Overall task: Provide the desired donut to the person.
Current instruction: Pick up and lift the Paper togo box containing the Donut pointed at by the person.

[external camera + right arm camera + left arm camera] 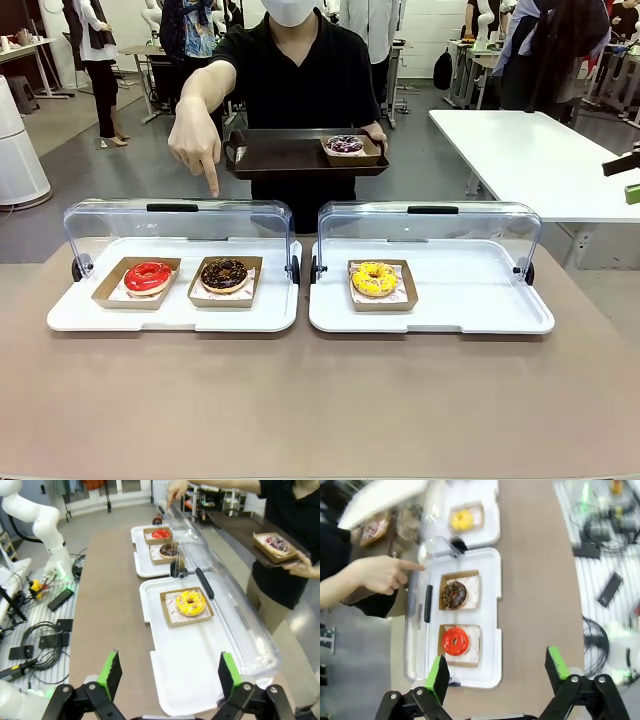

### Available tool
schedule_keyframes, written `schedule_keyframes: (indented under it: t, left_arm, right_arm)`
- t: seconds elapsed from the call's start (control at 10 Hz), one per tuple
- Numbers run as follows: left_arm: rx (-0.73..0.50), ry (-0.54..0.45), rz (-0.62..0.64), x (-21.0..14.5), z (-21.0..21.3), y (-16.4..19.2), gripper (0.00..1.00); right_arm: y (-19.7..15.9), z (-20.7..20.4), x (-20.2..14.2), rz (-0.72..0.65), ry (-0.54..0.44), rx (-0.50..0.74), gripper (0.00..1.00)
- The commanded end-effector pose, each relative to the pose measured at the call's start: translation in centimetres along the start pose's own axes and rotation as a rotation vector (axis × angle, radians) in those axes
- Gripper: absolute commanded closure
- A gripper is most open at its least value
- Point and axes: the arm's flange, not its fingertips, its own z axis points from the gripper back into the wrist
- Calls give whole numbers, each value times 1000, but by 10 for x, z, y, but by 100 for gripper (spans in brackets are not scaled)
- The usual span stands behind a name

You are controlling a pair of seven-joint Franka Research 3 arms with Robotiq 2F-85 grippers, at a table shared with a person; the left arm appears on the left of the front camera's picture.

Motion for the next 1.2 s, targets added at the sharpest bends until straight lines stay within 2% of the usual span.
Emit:
schedule_keyframes:
  t: [0.0,0.1,0.3,0.5,0.9,1.1]
  left_arm:
    - [-79,281,-101,40,-47,4,0]
    - [-127,405,-139,63,-87,9,0]
    - [-216,509,-145,80,-161,21,0]
    - [-239,609,-140,87,-229,39,0]
    - [-228,552,-131,66,-317,62,0]
    - [-203,507,-150,63,-322,62,0]
  right_arm:
    - [0,0,1,-2,-21,1,0]
    - [0,0,1,-2,-21,1,0]
    - [0,0,1,-2,-21,1,0]
    - [0,0,1,-2,-21,1,0]
    - [0,0,1,-2,-21,1,0]
    - [0,0,1,-2,-21,1,0]
